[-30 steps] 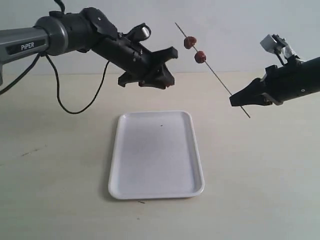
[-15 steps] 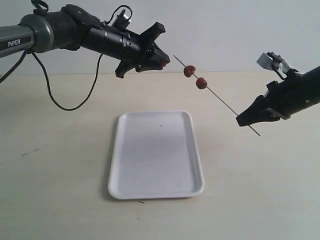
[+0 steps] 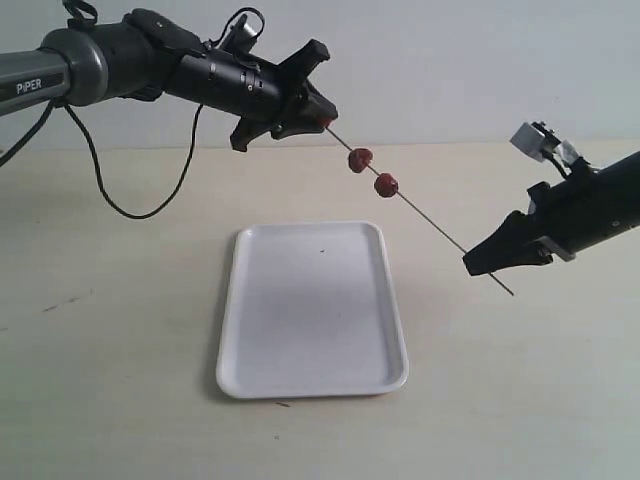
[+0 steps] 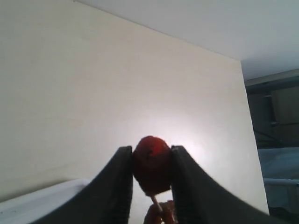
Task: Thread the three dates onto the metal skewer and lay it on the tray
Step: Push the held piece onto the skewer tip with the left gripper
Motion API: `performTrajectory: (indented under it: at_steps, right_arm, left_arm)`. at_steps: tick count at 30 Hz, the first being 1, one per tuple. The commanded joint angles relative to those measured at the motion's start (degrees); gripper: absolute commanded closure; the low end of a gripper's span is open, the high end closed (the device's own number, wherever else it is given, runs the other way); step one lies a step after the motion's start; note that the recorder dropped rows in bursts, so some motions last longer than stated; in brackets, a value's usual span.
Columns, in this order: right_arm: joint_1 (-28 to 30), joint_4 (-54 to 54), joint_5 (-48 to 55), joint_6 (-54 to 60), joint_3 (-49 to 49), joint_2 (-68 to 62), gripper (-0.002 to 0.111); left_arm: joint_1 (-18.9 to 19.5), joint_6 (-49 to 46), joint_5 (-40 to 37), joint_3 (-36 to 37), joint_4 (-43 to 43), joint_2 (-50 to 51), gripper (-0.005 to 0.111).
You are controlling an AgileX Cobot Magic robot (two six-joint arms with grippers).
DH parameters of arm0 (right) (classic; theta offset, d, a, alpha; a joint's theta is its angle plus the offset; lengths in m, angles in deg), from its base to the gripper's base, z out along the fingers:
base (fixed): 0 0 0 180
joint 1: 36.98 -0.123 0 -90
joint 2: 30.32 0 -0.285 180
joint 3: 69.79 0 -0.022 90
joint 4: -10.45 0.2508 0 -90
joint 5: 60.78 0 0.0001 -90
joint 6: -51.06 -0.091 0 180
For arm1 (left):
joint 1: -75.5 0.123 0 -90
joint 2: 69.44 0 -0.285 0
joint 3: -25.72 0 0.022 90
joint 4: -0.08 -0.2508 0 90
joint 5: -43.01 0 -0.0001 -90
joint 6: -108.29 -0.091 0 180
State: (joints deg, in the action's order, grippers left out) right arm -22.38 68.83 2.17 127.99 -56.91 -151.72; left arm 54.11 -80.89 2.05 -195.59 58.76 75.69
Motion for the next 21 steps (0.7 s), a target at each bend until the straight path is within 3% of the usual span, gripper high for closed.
performTrajectory:
  at_steps: [1, 21]
  right_arm:
    - [0.04, 1.99, -0.51, 1.39, 1.02, 0.21, 0.108]
    - [0.04, 0.96, 1.82, 1.15, 1.15, 0.31, 0.108]
  left_arm:
    - [0.17, -0.42, 2.20, -0.25, 0.59, -0.73, 0.078]
    - [0.00, -2.01, 3.08, -0.13, 0.34, -0.73, 0.078]
